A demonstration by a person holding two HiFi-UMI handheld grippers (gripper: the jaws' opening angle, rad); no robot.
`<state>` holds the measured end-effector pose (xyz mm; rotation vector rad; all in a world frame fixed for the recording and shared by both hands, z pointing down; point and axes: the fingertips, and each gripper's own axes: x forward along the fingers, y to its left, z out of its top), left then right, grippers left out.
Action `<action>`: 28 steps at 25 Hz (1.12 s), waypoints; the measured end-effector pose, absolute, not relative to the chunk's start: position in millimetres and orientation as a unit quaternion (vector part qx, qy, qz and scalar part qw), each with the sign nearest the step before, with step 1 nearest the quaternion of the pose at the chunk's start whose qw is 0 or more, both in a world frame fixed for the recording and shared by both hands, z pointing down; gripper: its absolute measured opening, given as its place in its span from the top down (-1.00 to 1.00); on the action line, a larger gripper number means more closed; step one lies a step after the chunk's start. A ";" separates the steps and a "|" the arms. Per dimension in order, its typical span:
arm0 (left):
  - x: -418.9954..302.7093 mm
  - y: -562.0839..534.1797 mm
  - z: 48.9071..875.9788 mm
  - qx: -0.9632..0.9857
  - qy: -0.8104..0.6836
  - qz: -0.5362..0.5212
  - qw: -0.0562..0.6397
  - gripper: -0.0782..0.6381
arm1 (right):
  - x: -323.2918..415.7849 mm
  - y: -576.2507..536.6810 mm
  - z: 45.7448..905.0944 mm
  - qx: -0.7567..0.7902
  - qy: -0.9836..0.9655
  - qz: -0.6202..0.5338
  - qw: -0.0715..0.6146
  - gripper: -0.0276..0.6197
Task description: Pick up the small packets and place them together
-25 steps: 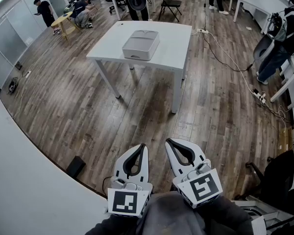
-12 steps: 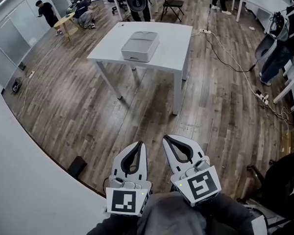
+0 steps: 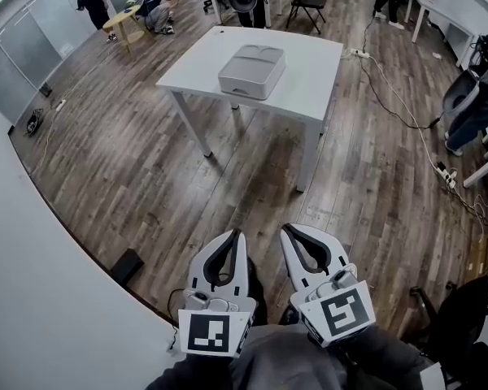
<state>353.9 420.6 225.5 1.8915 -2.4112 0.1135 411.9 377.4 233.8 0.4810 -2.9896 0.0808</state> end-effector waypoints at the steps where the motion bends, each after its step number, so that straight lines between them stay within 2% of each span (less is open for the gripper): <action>1: 345.7 415.9 230.9 0.616 -0.786 0.037 0.044 0.78 | 404.7 373.7 238.0 0.158 -0.985 0.026 0.060 0.91; 14: 224.3 349.8 268.6 0.618 -0.781 0.030 0.090 0.78 | 284.0 307.3 274.2 0.162 -0.981 0.049 0.095 0.91; 22: 163.7 313.8 251.2 0.630 -0.772 0.019 0.080 0.78 | 214.6 277.4 256.9 0.161 -0.981 0.037 0.100 0.91; 28: 141.6 294.7 235.0 0.643 -0.763 0.007 0.061 0.78 | 194.7 257.3 236.2 0.185 -0.979 0.019 0.084 0.91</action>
